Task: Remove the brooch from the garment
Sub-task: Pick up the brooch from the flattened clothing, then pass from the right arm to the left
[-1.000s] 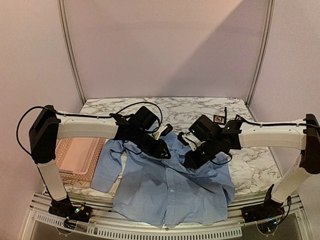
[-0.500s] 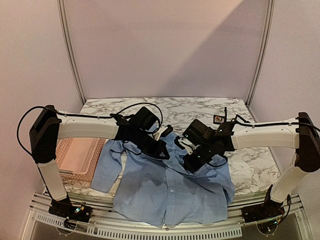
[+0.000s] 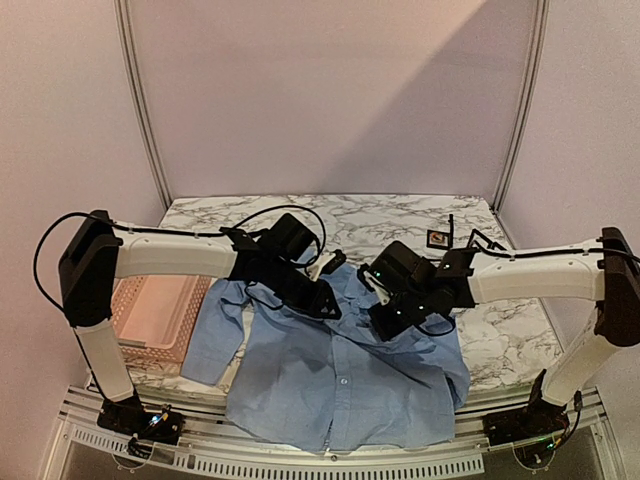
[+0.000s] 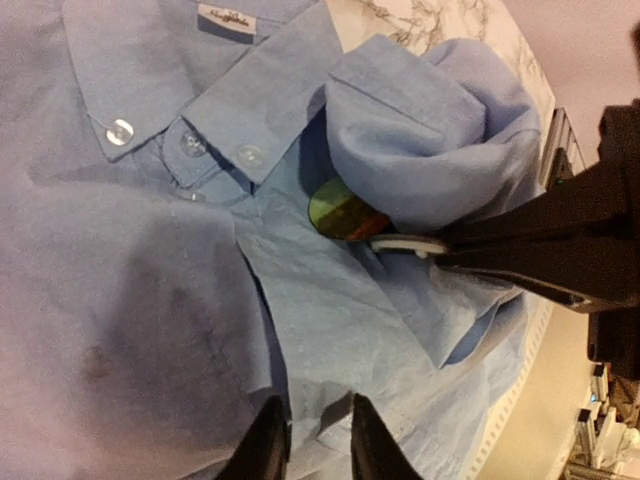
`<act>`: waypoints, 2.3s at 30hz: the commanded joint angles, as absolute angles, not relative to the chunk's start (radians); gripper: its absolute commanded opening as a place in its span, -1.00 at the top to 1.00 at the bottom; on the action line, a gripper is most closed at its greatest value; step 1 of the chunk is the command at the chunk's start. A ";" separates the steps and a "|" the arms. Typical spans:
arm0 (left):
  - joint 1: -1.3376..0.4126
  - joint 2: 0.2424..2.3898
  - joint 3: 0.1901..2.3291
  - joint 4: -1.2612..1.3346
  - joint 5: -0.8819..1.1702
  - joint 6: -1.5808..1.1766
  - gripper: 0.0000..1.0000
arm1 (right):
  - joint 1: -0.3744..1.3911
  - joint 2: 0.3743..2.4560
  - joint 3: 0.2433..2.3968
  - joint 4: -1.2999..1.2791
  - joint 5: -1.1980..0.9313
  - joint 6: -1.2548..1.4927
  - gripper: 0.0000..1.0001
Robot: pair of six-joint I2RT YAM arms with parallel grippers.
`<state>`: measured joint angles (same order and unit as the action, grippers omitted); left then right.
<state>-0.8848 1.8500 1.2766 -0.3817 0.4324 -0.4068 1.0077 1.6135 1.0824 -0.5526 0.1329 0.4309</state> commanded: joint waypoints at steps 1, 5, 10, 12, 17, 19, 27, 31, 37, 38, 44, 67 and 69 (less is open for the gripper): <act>-0.899 1.791 1.287 -0.407 0.387 -0.357 0.40 | 1.011 1.511 0.997 -0.385 0.169 0.507 1.00; -0.892 1.714 1.266 -0.390 0.303 -0.322 -0.09 | 1.011 1.428 0.913 -0.264 0.155 0.532 1.00; -0.879 1.600 1.197 -0.290 0.302 -0.285 -0.57 | 0.998 1.336 0.795 -0.074 0.067 0.540 1.00; -0.875 1.582 1.186 -0.262 0.372 -0.260 -0.67 | 0.986 1.321 0.764 -0.014 0.030 0.539 1.00; -0.871 1.613 1.215 -0.288 0.512 -0.227 -0.69 | 0.948 1.306 0.722 0.109 -0.085 0.529 1.00; -0.871 1.623 1.215 -0.282 0.550 -0.231 -0.70 | 0.929 1.298 0.706 0.151 -0.138 0.523 1.00; -0.860 1.682 1.219 -0.285 0.566 -0.272 -0.71 | 0.866 1.306 0.695 0.212 -0.321 0.518 1.00; -0.847 1.709 1.214 -0.257 0.616 -0.303 -0.60 | 0.842 1.304 0.682 0.229 -0.381 0.516 1.00; -0.844 1.735 1.213 -0.228 0.676 -0.317 -0.31 | 0.804 1.313 0.683 0.232 -0.510 0.523 1.00; -0.844 1.738 1.211 -0.223 0.684 -0.321 -0.26 | 0.801 1.317 0.684 0.227 -0.520 0.521 1.00; -0.844 1.752 1.213 -0.213 0.706 -0.329 -0.02 | 0.785 1.327 0.685 0.236 -0.578 0.517 1.00; -0.847 1.769 1.191 -0.122 0.833 -0.381 0.56 | 0.739 1.393 0.709 0.297 -0.750 0.530 1.00; -0.848 1.774 1.185 -0.106 0.844 -0.394 0.59 | 0.738 1.398 0.709 0.301 -0.760 0.530 1.00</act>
